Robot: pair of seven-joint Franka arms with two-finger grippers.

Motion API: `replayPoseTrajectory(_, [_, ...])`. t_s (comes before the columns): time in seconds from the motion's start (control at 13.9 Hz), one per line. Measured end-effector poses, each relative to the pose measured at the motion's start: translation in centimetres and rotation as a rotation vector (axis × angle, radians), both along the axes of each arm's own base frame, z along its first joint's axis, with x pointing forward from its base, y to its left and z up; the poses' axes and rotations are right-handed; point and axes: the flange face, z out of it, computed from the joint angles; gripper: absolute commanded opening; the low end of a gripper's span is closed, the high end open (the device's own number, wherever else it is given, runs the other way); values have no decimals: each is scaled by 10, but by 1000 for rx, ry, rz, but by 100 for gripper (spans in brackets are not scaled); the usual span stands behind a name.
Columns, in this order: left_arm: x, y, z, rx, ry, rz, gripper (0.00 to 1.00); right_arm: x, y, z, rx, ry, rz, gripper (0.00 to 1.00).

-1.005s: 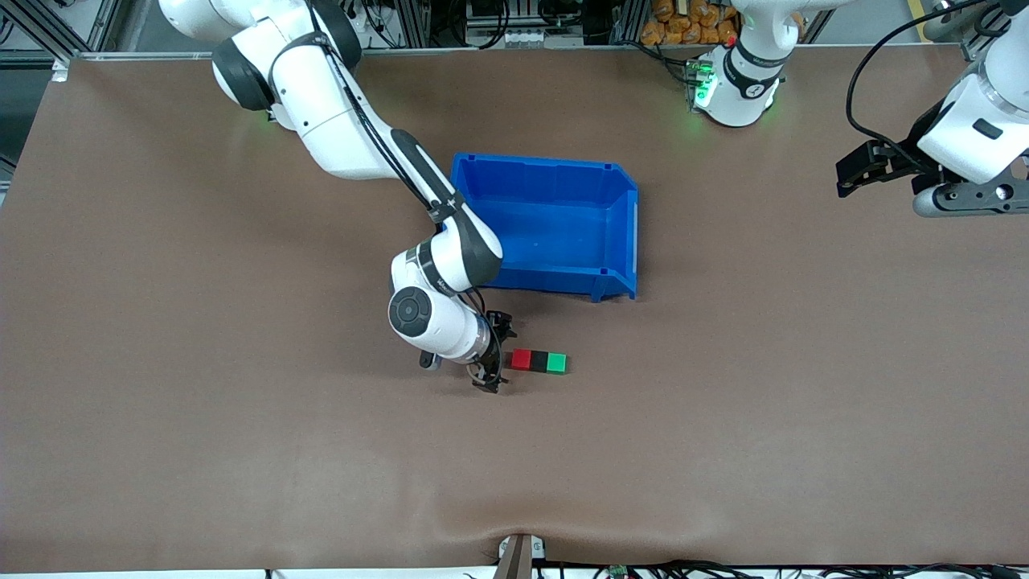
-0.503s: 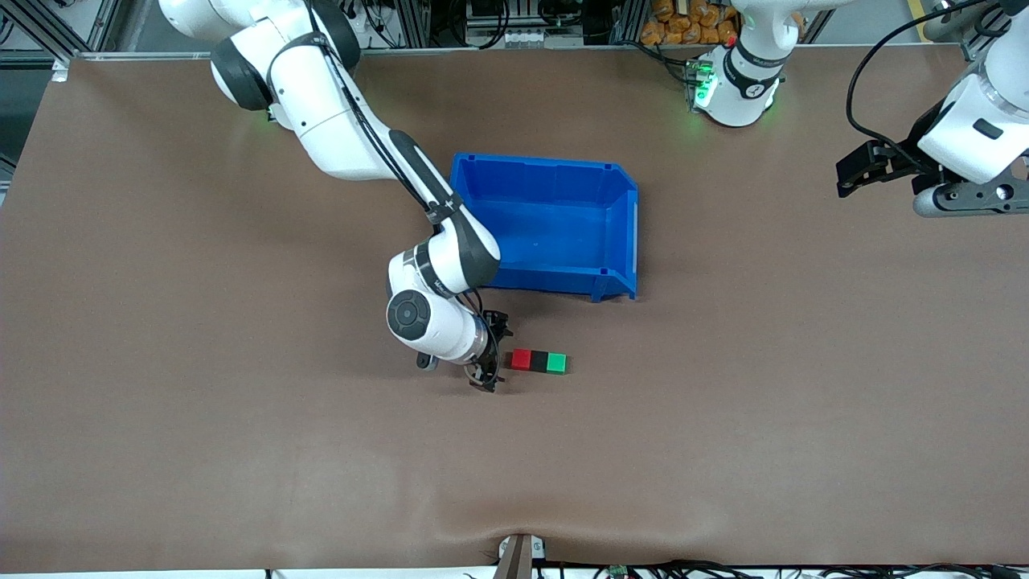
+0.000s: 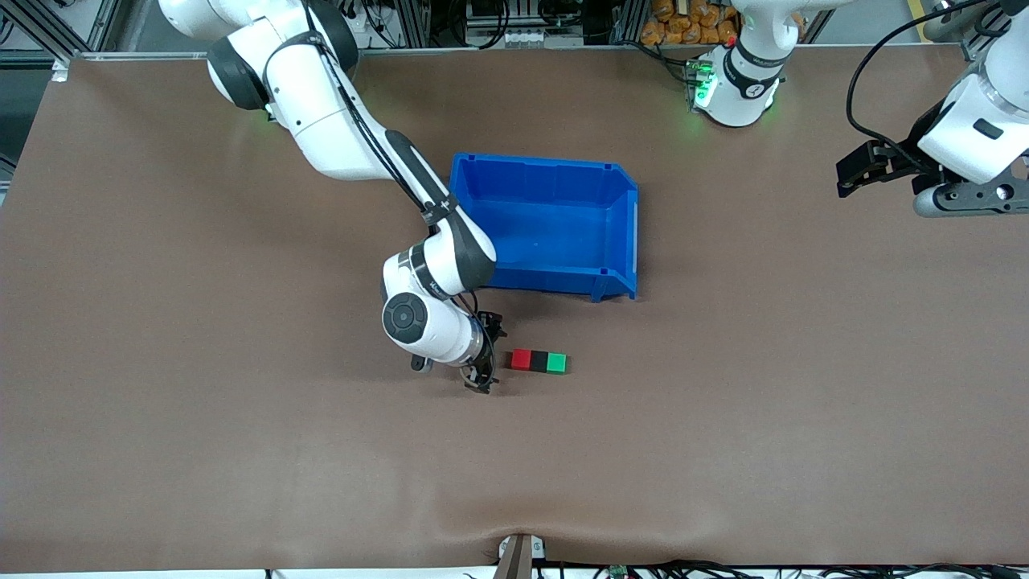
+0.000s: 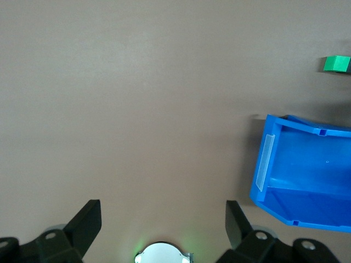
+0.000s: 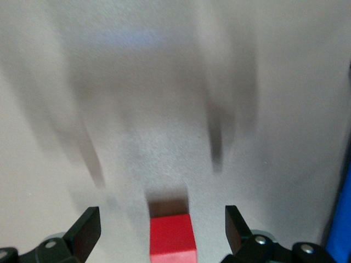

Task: Attach green and red cubes to black cube
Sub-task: 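Raise the open right gripper up and away from the cubes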

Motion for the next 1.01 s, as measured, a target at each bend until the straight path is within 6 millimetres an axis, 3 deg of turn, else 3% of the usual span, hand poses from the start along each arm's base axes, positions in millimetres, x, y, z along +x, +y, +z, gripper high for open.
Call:
replayPoseTrajectory(0.79, [0,0,0,0,0,0,100,24,-40,13,-10,8,-22,100])
replayPoseTrajectory(1.01, [0,0,0,0,0,0,100,26,-42,15,-9,7,-17,100])
